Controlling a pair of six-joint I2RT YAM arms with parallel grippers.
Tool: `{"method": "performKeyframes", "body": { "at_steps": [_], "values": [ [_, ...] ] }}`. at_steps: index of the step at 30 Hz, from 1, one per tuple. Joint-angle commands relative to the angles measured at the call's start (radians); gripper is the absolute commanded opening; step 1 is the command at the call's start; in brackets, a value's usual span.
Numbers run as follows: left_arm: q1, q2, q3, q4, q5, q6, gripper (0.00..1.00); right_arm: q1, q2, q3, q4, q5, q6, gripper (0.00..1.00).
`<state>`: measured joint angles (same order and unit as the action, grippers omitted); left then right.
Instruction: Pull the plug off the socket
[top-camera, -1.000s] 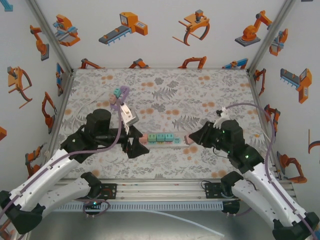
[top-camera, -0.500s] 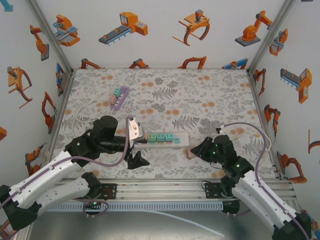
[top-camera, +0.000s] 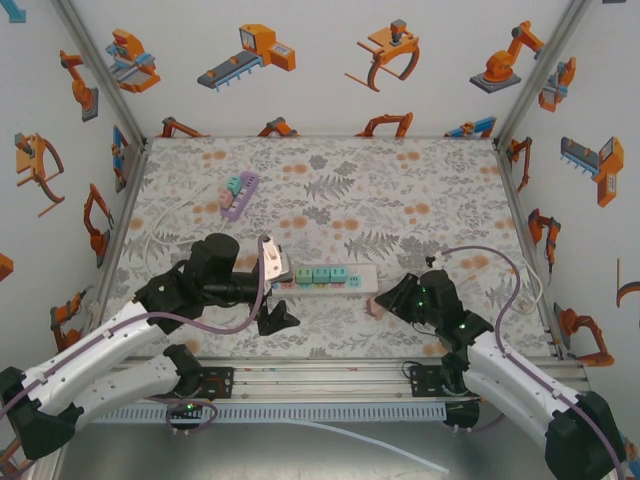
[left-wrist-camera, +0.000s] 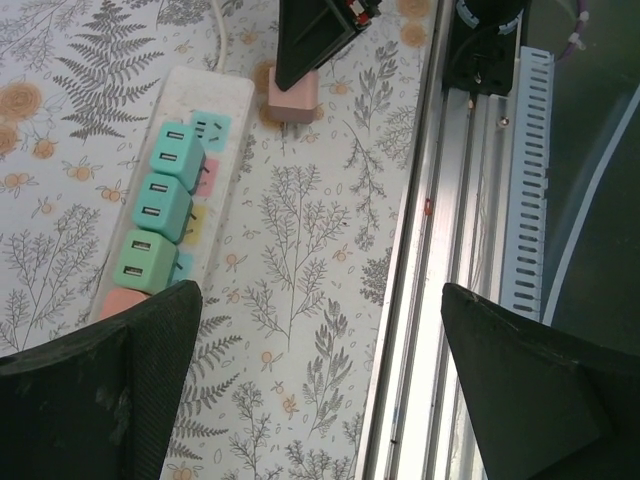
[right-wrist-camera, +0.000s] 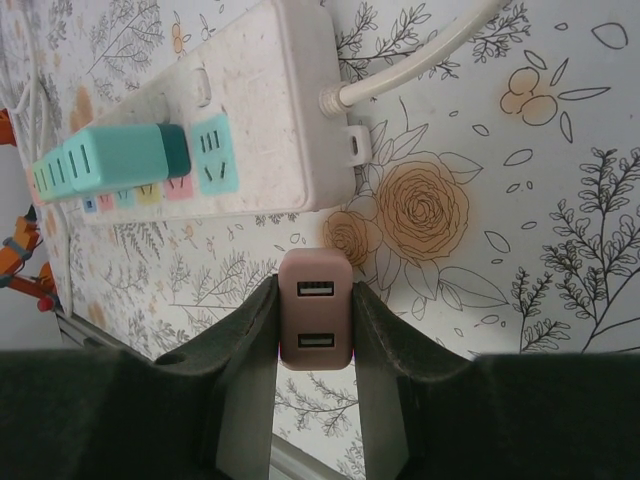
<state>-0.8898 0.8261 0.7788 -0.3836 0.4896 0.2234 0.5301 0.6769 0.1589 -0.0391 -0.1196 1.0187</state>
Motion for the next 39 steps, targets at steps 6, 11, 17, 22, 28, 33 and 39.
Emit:
{"method": "performKeyframes", "body": {
  "at_steps": [6,11,17,22,28,33,39],
  "values": [
    [-0.006,-0.014,-0.012,0.03,-0.036,0.017,0.97,0.01,-0.043,-0.001,-0.1,0.06,0.0,0.43],
    [-0.006,-0.018,-0.015,0.032,-0.053,0.012,0.97,0.01,-0.075,0.022,-0.168,0.076,-0.019,0.47],
    [-0.006,-0.031,-0.022,0.031,-0.102,-0.002,0.97,0.01,-0.124,0.098,-0.304,0.127,-0.088,0.49],
    [-0.006,-0.04,-0.021,0.041,-0.195,-0.035,0.97,0.01,-0.137,0.229,-0.393,0.172,-0.236,0.5],
    [-0.005,-0.042,-0.023,0.081,-0.352,-0.153,0.97,0.01,-0.1,0.365,-0.32,0.143,-0.555,0.49],
    [0.016,-0.021,-0.012,0.076,-0.498,-0.329,0.98,0.013,-0.044,0.414,-0.211,0.034,-0.853,0.47],
    [0.138,0.036,0.016,0.002,-0.5,-0.5,0.99,0.073,0.055,0.432,-0.12,-0.245,-1.381,0.43]
  ]
}}
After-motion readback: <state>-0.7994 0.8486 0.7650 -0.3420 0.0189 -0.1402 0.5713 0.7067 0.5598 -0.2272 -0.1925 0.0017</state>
